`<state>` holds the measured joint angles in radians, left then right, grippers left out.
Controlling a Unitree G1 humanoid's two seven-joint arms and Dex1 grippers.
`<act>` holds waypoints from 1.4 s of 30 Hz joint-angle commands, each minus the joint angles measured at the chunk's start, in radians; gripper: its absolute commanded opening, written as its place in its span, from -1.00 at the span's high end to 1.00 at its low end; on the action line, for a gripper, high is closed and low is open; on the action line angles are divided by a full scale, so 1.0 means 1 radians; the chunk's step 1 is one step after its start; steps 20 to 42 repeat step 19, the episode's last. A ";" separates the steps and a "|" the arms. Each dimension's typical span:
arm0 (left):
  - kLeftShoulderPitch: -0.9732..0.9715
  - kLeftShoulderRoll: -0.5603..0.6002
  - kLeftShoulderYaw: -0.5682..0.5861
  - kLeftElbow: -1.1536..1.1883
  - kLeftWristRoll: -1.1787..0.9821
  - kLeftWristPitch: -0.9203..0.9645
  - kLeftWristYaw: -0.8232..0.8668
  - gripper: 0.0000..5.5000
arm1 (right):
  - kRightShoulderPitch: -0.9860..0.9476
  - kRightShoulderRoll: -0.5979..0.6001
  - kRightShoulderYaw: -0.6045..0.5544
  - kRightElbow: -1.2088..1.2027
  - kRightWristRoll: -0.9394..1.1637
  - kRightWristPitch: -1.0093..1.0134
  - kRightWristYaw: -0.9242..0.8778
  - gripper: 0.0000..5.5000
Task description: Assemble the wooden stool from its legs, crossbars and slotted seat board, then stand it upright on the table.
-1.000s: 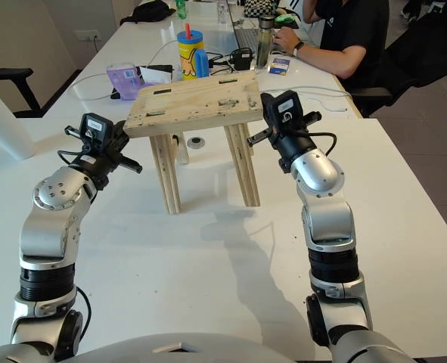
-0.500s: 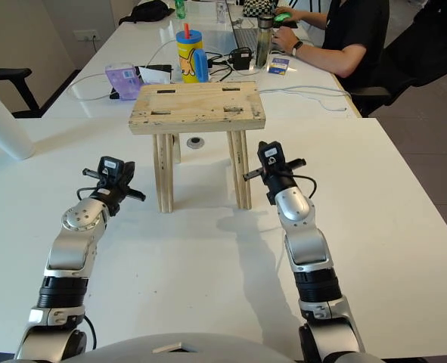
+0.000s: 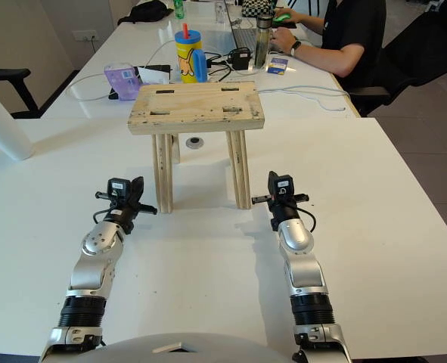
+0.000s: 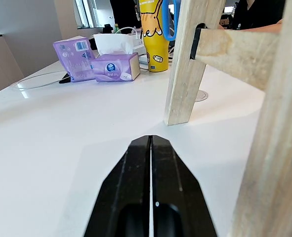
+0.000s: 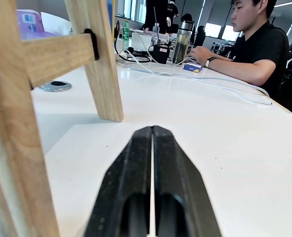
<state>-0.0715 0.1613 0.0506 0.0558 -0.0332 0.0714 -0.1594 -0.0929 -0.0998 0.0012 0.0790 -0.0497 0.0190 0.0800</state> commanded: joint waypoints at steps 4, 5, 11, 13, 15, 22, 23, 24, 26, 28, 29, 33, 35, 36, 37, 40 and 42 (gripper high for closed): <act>-0.010 -0.010 -0.014 0.033 0.009 -0.035 0.006 0.99 | -0.016 -0.010 -0.018 0.066 -0.001 -0.055 -0.009 1.00; -0.025 -0.008 -0.021 0.039 0.011 -0.038 -0.001 0.99 | -0.022 -0.009 -0.018 0.079 -0.003 -0.065 -0.011 1.00; -0.096 0.003 -0.026 0.100 0.007 -0.059 -0.014 0.99 | -0.077 -0.003 -0.025 0.167 0.001 -0.116 -0.021 1.00; -0.102 0.002 -0.029 0.110 0.007 -0.068 -0.016 0.99 | -0.085 -0.008 -0.031 0.190 0.005 -0.132 -0.021 1.00; -0.104 0.001 -0.030 0.122 0.007 -0.079 -0.018 0.99 | -0.089 -0.010 -0.035 0.203 0.007 -0.146 -0.021 1.00; -0.104 0.003 -0.034 0.130 0.002 -0.098 -0.032 0.99 | -0.092 -0.005 -0.039 0.222 0.006 -0.167 -0.023 1.00; -0.104 0.003 -0.034 0.130 0.002 -0.098 -0.032 0.99 | -0.092 -0.005 -0.039 0.222 0.006 -0.167 -0.023 1.00; -0.104 0.003 -0.034 0.130 0.002 -0.098 -0.032 0.99 | -0.092 -0.005 -0.039 0.222 0.006 -0.167 -0.023 1.00; -0.104 0.003 -0.034 0.130 0.002 -0.098 -0.032 0.99 | -0.092 -0.005 -0.039 0.222 0.006 -0.167 -0.023 1.00; -0.104 0.003 -0.034 0.130 0.002 -0.098 -0.032 0.99 | -0.092 -0.005 -0.039 0.222 0.006 -0.167 -0.023 1.00; -0.104 0.003 -0.034 0.130 0.002 -0.098 -0.032 0.99 | -0.092 -0.005 -0.039 0.222 0.006 -0.167 -0.023 1.00; -0.104 0.003 -0.034 0.130 0.002 -0.098 -0.032 0.99 | -0.092 -0.005 -0.039 0.222 0.006 -0.167 -0.023 1.00; -0.104 0.003 -0.034 0.130 0.002 -0.098 -0.032 0.99 | -0.092 -0.005 -0.039 0.222 0.006 -0.167 -0.023 1.00; -0.104 0.003 -0.034 0.130 0.002 -0.098 -0.032 0.99 | -0.092 -0.005 -0.039 0.222 0.006 -0.167 -0.023 1.00; -0.104 0.003 -0.034 0.130 0.002 -0.098 -0.032 0.99 | -0.092 -0.005 -0.039 0.222 0.006 -0.167 -0.023 1.00; -0.104 0.003 -0.034 0.130 0.002 -0.098 -0.032 0.99 | -0.092 -0.005 -0.039 0.222 0.006 -0.167 -0.023 1.00; -0.104 0.003 -0.034 0.130 0.002 -0.098 -0.032 0.99 | -0.092 -0.005 -0.039 0.222 0.006 -0.167 -0.023 1.00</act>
